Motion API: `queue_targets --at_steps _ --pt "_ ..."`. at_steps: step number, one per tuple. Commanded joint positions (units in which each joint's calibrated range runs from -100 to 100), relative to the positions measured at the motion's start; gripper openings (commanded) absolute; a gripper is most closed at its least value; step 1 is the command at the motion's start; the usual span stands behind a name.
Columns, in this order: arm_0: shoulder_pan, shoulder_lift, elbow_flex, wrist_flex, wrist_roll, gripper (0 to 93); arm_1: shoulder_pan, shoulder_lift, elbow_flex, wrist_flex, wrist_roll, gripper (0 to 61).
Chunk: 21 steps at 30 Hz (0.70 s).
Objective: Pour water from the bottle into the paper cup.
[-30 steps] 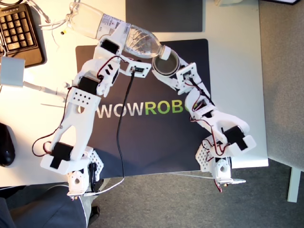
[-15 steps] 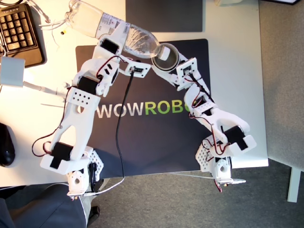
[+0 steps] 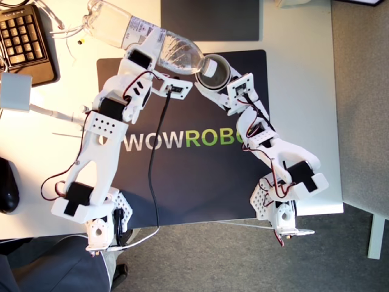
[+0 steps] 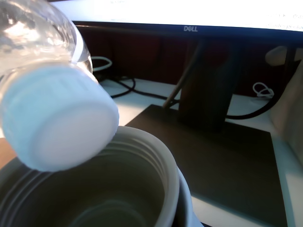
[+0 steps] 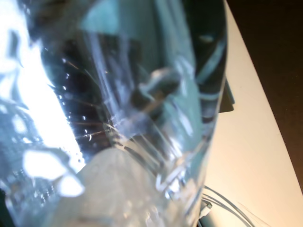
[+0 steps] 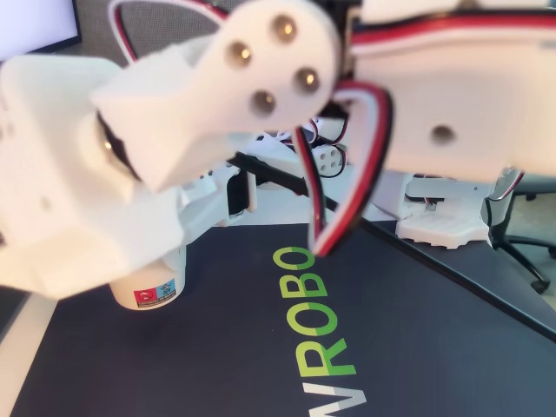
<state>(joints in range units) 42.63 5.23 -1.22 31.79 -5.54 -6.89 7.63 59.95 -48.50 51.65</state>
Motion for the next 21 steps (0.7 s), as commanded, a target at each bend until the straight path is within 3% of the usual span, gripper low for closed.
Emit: queue_targets --at_steps 1,21 --pt "-0.75 -5.31 -10.09 -0.06 -0.15 0.0 0.62 -6.21 -7.92 0.38 -0.24 0.3" --pt "-0.62 -6.79 -9.64 0.92 0.10 0.0 1.81 -5.44 -4.74 -1.42 -0.44 0.3"
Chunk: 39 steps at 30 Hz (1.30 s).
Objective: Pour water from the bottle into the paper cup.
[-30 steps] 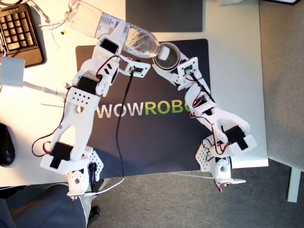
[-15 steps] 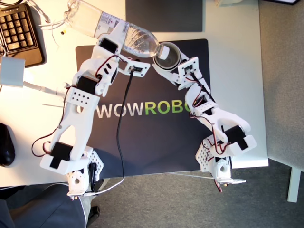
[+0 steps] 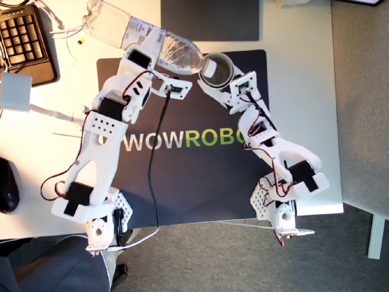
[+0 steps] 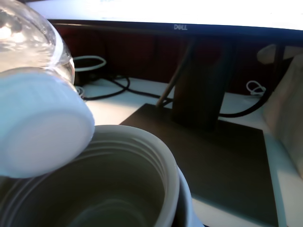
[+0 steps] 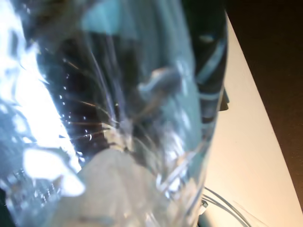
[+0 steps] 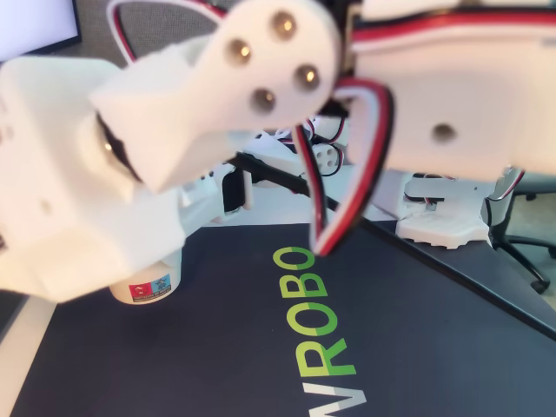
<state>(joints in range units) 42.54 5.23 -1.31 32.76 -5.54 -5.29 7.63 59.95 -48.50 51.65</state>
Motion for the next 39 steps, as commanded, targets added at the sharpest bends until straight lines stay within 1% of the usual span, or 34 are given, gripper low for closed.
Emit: queue_targets --at_steps 1,6,15,19,22,28,39 --pt "-0.52 -6.79 -9.54 -0.05 0.10 0.0 0.09 -5.35 -4.38 -1.75 -0.44 0.3" --pt "-0.26 -6.62 -9.54 0.03 0.15 0.0 -0.98 -5.26 -0.56 -5.83 -0.39 0.3" --pt "-0.79 -6.96 -10.27 0.03 0.88 0.0 -1.82 -3.63 1.25 -7.55 -0.20 0.3" --pt "-1.31 -7.66 -10.91 0.19 1.22 0.0 -4.09 -2.09 5.34 -10.65 -0.15 0.2" --pt "-0.79 -8.09 -10.09 0.27 1.27 0.0 -5.40 -2.00 6.34 -11.88 0.00 0.2" --pt "-0.52 -8.96 -9.82 1.09 1.27 0.0 -5.40 -2.17 6.16 -11.47 -0.05 0.2" --pt "-0.26 -10.09 -12.27 3.45 1.03 0.0 -3.85 -2.43 -0.38 -3.22 -0.59 0.2"
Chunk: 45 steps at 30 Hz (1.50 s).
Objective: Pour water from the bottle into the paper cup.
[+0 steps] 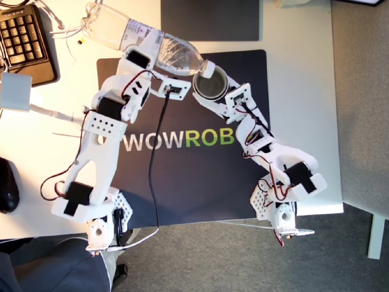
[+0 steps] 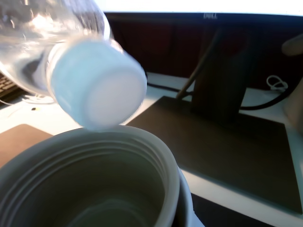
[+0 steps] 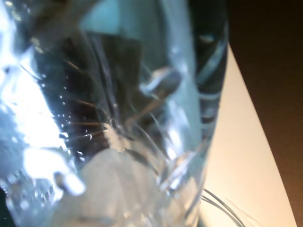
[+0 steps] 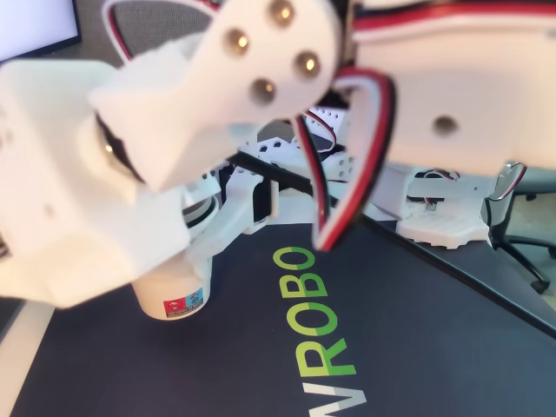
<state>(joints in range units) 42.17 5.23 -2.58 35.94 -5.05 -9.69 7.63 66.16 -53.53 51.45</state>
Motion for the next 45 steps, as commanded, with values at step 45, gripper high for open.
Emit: queue_targets --at_steps 45 --pt "-1.20 -10.09 -14.82 3.21 -0.10 0.0 5.21 0.23 -13.23 3.85 -1.32 0.1"
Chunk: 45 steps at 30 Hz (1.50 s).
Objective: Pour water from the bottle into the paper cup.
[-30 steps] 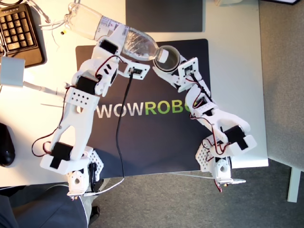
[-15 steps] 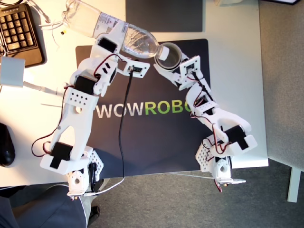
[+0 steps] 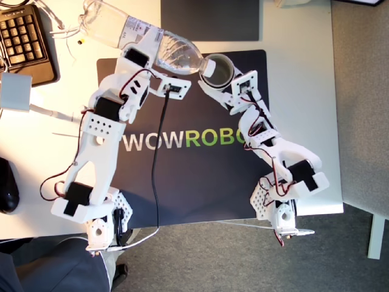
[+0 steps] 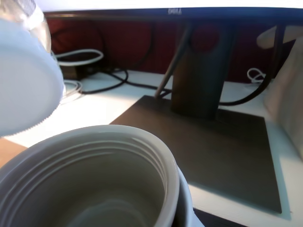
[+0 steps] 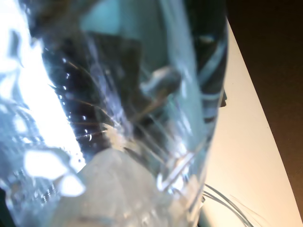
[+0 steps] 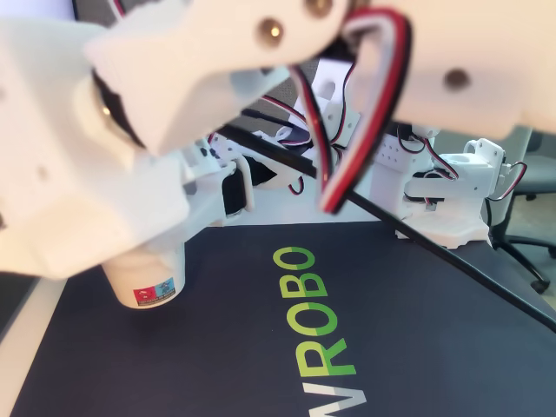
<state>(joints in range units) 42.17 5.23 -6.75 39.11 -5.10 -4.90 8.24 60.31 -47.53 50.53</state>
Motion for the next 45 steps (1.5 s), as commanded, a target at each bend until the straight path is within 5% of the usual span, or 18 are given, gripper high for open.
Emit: queue_targets --at_steps 1,45 --pt "-1.20 -10.09 -10.65 0.03 -0.05 0.0 0.41 -0.29 -7.38 -2.15 -0.39 0.1" --pt "-1.33 -9.48 -9.65 0.11 -0.05 0.0 -4.97 4.52 0.98 -12.20 0.83 0.1"
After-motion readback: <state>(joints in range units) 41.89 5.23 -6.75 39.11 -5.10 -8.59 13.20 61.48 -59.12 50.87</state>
